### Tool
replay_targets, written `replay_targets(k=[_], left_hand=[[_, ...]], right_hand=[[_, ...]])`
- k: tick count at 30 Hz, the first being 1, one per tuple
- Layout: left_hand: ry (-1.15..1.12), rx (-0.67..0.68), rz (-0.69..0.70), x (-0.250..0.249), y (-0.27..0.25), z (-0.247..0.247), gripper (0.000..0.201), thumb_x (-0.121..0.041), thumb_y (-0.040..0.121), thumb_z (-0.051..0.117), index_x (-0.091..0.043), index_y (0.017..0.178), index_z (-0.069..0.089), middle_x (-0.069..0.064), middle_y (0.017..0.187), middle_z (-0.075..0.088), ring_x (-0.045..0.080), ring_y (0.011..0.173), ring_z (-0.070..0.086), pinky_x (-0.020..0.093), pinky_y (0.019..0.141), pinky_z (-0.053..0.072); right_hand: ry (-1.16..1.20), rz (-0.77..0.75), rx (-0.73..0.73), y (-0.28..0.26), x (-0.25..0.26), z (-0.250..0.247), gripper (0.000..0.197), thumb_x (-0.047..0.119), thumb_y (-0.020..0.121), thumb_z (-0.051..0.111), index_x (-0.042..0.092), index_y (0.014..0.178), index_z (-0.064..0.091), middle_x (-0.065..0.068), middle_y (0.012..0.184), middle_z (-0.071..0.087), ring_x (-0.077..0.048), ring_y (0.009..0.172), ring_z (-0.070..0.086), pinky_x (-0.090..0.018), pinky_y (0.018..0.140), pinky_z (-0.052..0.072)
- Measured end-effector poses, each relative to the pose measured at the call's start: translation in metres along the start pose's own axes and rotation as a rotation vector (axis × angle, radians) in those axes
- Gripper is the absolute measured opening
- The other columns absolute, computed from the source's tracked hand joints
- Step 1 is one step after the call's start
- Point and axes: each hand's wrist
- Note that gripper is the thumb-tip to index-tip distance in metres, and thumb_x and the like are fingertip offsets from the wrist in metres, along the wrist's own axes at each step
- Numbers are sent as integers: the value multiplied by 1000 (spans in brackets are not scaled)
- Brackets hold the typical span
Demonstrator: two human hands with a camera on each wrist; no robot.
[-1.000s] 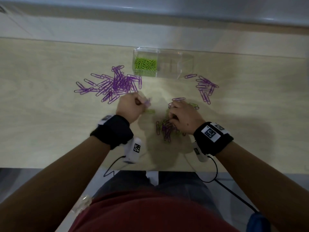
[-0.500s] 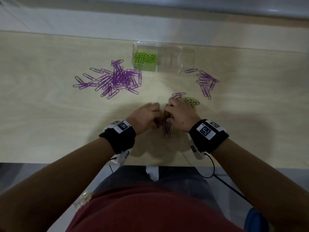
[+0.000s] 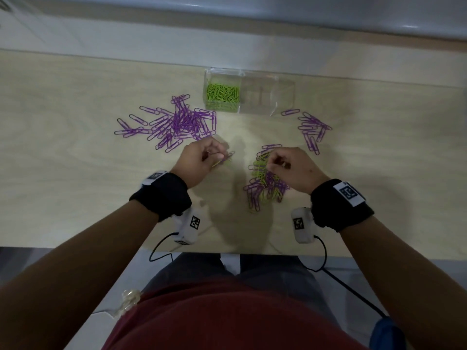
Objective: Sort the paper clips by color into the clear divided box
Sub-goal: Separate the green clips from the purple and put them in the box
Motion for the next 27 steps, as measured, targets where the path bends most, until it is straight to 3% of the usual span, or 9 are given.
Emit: replay_targets(k=[4, 7, 9, 12, 16, 19, 21, 24, 27], left_hand=[[-99, 43, -50, -11, 2, -2, 27, 5, 87, 56, -18, 100, 57, -1, 86, 68, -7, 66, 60, 7, 62, 44], [-188, 123, -95, -14, -2, 0, 36, 12, 87, 50, -17, 108, 55, 11, 92, 69, 7, 80, 64, 15, 63, 47], [-224, 147, -104, -19, -5, 4, 43, 16, 86, 47, -19, 108, 56, 10, 91, 69, 12, 87, 64, 17, 62, 49], [-265, 115, -141, -34, -9, 15, 38, 17, 86, 42, -9, 106, 62, 9, 94, 65, 12, 72, 59, 17, 57, 48], [-326, -19, -252, -45, -3, 28, 29, 11, 91, 38, 7, 99, 65, 14, 101, 61, 15, 67, 55, 14, 59, 49], [-360, -32, -271, -46, -1, 32, 16, -10, 91, 57, -1, 97, 68, 9, 108, 65, 5, 62, 59, 17, 67, 52], [-292, 13, -232, -44, -2, 33, 24, -24, 81, 71, -6, 97, 71, 10, 105, 67, 8, 67, 61, 27, 75, 51], [-215, 54, -183, -45, -3, 33, 23, -21, 74, 78, -4, 90, 72, 15, 91, 66, 16, 75, 58, 37, 78, 51], [-264, 26, -207, -44, -1, 29, 14, -14, 78, 74, -4, 87, 71, 17, 91, 67, 15, 70, 60, 30, 71, 55]], right_hand=[[275, 98, -41, 6, -2, -6, 17, 2, 87, 58, 7, 71, 62, -12, 73, 71, -19, 63, 64, -24, 59, 47], [482, 163, -68, 5, 6, -6, 16, -2, 87, 59, 2, 72, 62, -18, 75, 71, -24, 65, 67, -24, 54, 50], [668, 193, -90, 4, 13, -3, 17, -5, 87, 58, 0, 71, 60, -17, 72, 70, -27, 67, 69, -24, 55, 54], [840, 203, -109, 4, 21, 4, 20, -7, 87, 56, 0, 69, 57, -17, 70, 70, -28, 68, 71, -23, 56, 56], [905, 213, -152, 5, 26, 12, 19, -7, 87, 56, 1, 70, 57, -21, 73, 71, -29, 70, 72, -21, 57, 56], [903, 224, -167, 5, 27, 15, 19, -6, 86, 59, 2, 68, 59, -20, 72, 71, -30, 71, 72, -20, 59, 57], [888, 235, -180, 6, 27, 16, 21, -5, 86, 60, 4, 66, 60, -21, 73, 70, -29, 70, 71, -21, 60, 57], [861, 228, -186, 7, 26, 16, 19, -6, 84, 61, 2, 67, 61, -29, 81, 66, -30, 70, 70, -22, 61, 57], [836, 207, -167, 4, 24, 10, 9, -9, 85, 59, -6, 77, 60, -30, 82, 68, -31, 70, 71, -23, 60, 58]])
Point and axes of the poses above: each hand's wrist, its own y-axis towards the middle knuckle, its own z-axis out of the palm, x = y × z
